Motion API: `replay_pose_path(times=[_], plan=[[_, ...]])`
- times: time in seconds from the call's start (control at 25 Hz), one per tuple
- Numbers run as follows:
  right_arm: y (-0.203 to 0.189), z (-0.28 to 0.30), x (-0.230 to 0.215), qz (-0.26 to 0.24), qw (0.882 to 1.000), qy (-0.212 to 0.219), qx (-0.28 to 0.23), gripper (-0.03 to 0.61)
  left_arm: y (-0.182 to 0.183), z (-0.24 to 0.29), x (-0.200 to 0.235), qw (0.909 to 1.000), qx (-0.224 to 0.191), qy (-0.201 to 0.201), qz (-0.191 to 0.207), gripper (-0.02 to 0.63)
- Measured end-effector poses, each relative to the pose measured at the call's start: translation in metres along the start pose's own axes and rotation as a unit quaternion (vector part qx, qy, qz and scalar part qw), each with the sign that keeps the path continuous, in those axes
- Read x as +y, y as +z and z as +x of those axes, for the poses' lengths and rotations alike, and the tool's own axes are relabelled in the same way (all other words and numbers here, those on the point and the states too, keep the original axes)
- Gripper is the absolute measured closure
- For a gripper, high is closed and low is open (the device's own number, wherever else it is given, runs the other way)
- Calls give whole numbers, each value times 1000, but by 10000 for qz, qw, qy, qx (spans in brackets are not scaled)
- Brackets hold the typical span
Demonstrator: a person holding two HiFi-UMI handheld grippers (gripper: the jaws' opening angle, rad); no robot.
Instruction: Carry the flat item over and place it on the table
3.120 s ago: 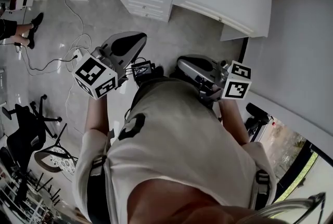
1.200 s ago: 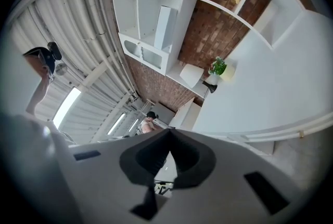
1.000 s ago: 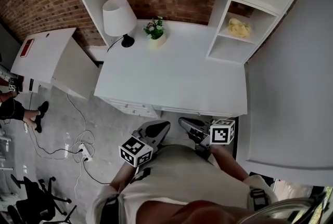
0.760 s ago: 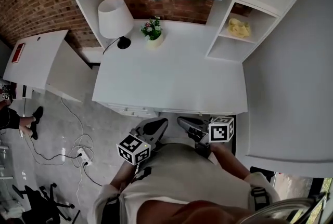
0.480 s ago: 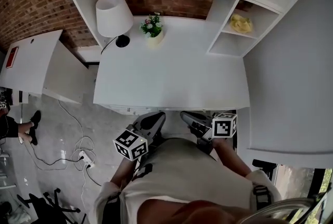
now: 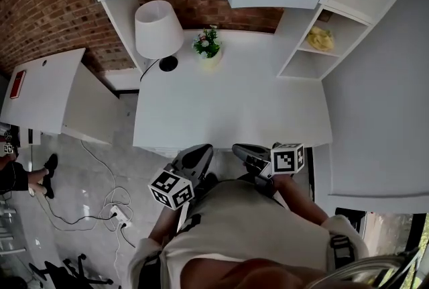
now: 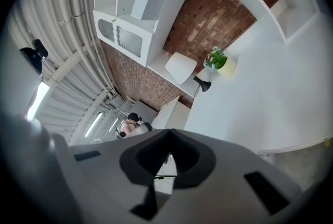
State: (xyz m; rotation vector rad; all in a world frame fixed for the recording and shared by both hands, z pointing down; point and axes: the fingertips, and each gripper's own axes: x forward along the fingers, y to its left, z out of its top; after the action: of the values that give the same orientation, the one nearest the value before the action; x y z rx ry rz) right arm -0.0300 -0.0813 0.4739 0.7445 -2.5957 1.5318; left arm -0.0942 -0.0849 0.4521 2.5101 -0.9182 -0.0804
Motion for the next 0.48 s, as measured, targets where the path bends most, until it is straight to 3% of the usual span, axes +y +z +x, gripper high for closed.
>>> replay_pose_path(times=[0.24, 0.48], plan=[[17, 9, -5, -124, 9999, -47, 43, 569, 10, 4, 13, 9997, -75, 199, -80, 594], [51, 5, -20, -48, 9996, 69, -253, 569, 17, 26, 14, 9994, -120, 318, -46, 594]])
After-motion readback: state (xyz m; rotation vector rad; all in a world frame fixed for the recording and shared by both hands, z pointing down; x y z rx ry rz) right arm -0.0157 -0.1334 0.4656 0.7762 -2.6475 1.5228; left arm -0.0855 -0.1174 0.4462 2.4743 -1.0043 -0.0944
